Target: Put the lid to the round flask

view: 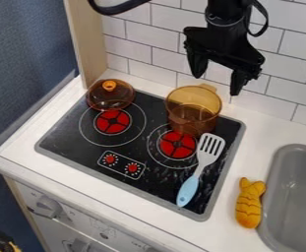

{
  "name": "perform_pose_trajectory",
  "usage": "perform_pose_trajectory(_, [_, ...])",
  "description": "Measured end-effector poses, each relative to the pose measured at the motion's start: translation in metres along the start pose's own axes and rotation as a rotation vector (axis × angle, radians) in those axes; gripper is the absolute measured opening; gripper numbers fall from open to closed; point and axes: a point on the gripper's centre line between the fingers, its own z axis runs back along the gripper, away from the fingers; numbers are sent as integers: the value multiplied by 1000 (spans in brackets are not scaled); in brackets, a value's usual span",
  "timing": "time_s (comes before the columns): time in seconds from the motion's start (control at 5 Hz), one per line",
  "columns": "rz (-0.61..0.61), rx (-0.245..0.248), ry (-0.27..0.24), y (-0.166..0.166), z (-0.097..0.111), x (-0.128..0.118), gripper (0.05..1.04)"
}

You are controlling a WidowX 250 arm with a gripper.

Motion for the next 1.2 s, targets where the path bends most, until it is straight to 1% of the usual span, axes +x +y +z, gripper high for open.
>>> perform_pose_trajectory(0.2, [7,1,32,0,-9,-5,999])
perform_pose_trajectory(0.4, [105,54,74,30,-10,-15,999])
perform_pose_trajectory(0.6, [207,111,73,65,-3,-26,999])
perform_pose_trajectory(0.8, [315,162,92,106,-3,-40,999])
perform_pose_trajectory(1.0, [406,197,130,142,-12,-49,999])
perform_pose_trajectory(1.2, [403,222,158,160,-28,-46,999])
